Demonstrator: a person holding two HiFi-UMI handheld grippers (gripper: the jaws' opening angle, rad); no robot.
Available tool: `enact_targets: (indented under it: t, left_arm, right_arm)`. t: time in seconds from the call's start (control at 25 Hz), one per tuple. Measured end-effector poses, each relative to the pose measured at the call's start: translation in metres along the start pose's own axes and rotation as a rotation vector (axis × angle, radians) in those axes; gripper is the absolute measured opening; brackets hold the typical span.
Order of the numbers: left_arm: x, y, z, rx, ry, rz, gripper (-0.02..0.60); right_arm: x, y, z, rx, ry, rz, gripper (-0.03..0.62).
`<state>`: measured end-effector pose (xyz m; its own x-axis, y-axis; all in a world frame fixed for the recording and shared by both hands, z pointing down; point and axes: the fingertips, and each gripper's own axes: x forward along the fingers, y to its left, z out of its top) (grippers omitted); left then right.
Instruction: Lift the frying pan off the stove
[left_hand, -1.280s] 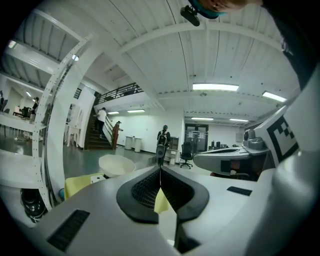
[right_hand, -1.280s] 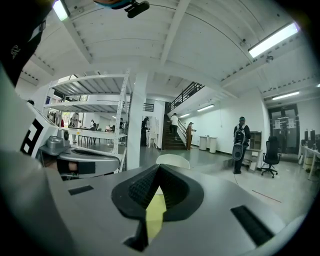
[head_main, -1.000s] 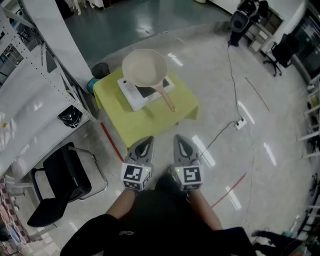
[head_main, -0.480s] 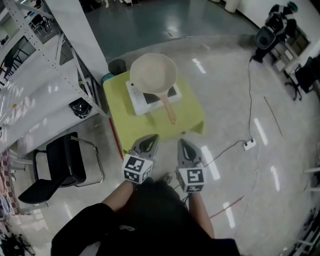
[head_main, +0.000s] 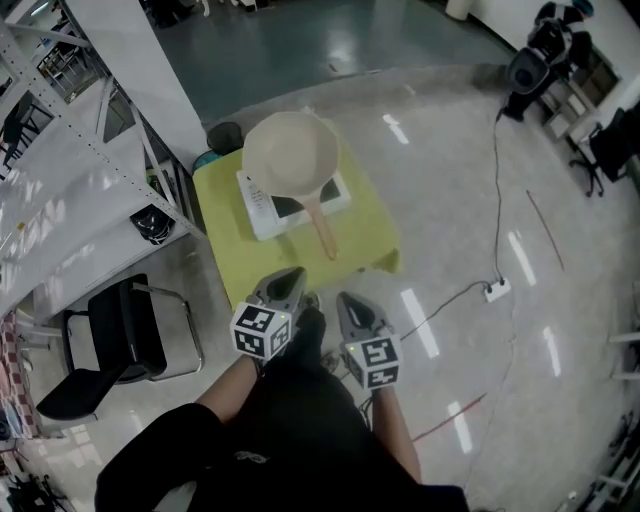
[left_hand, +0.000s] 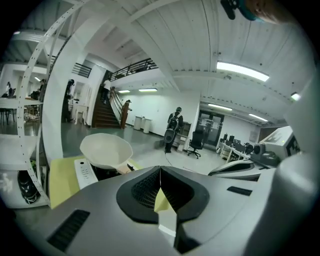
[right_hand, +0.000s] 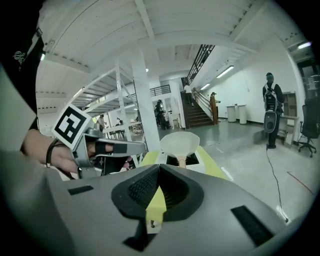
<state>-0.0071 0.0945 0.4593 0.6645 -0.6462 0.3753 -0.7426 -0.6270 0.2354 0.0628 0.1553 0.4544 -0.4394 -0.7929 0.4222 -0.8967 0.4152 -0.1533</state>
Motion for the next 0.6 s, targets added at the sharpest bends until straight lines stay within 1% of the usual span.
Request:
enact_targets:
  t: [0.16,0.4,0.52,0.6]
  left_arm:
    - [0.029,0.022,0.000,-0.030,0.009,0.007,0.044]
    - [0.073,0.060,0.004,-0.088,0.032,0.016,0.044]
    - [0.091,0.083,0.005,-0.123,0.051,0.024,0.044]
    - [0.104,0.099,0.005,-0.136,0.066,0.027,0.044]
  right_arm:
    - [0.018,-0.018,-0.007,0.011,0.047,-0.002,0.015]
    - [0.058,-0.052,-0.005,0.030,0.123,-0.016,0.015]
    - [0.086,-0.067,0.000,0.038,0.167,-0.004,0.015]
    - [0.107,-0.075,0.003,0.042,0.196,0.019,0.017]
